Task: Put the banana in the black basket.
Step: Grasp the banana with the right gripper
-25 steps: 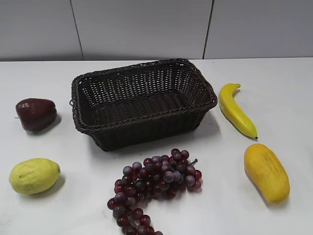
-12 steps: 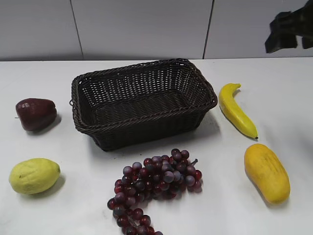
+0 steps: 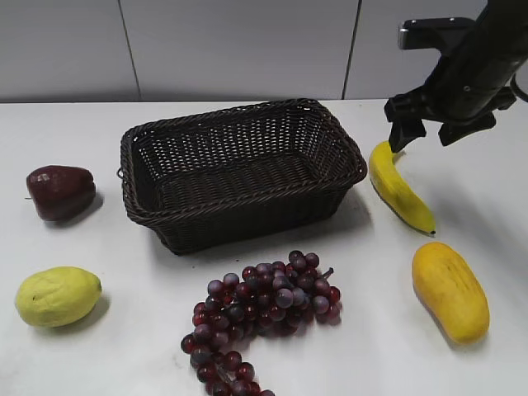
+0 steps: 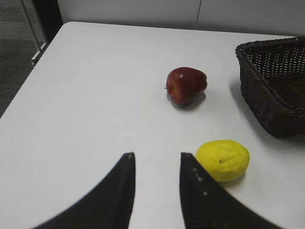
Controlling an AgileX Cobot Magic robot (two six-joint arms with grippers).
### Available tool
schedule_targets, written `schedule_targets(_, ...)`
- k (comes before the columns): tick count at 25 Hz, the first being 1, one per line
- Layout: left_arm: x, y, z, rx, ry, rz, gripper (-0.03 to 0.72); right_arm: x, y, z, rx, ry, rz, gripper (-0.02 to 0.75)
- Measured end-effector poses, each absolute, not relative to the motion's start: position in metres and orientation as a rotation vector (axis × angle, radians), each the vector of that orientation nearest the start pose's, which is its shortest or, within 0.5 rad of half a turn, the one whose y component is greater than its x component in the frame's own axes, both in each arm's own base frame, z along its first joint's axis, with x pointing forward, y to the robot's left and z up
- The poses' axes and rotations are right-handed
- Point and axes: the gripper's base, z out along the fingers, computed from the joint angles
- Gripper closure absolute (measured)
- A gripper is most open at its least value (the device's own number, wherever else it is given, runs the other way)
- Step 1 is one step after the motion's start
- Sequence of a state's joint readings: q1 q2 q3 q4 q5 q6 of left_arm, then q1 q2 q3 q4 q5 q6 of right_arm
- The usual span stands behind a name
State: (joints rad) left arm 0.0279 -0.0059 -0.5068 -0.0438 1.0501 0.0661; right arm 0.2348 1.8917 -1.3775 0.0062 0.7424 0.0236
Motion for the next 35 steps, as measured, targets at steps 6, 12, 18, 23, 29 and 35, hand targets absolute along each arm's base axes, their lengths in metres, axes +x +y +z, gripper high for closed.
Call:
schedule_targets(6,-0.006,-0.004,0.28,0.041,2.02,0.007,0.452,0.398,0.096,0.174,-0.292,2.813,0.068,0.146)
schedule_targets(12,-0.006,-0.004,0.28,0.04,2.02,0.007,0.452,0.401,0.097,0.146,-0.297,2.877,0.06,0.148)
schedule_targets(18,-0.006,-0.004,0.28,0.042,2.02,0.008,0.452,0.403,0.099,0.131,-0.307,2.903,0.078,0.149)
schedule_targets(23,-0.006,-0.004,0.28,0.042,2.02,0.008,0.452,0.405,0.1,0.125,-0.317,2.911,0.088,0.176)
schedule_targets(29,-0.006,-0.004,0.28,0.04,2.02,0.007,0.452,0.405,0.101,0.123,-0.309,2.914,0.098,0.339)
schedule_targets(35,-0.006,-0.004,0.28,0.04,2.02,0.007,0.452,0.405,0.101,0.123,-0.309,2.914,0.098,0.408)
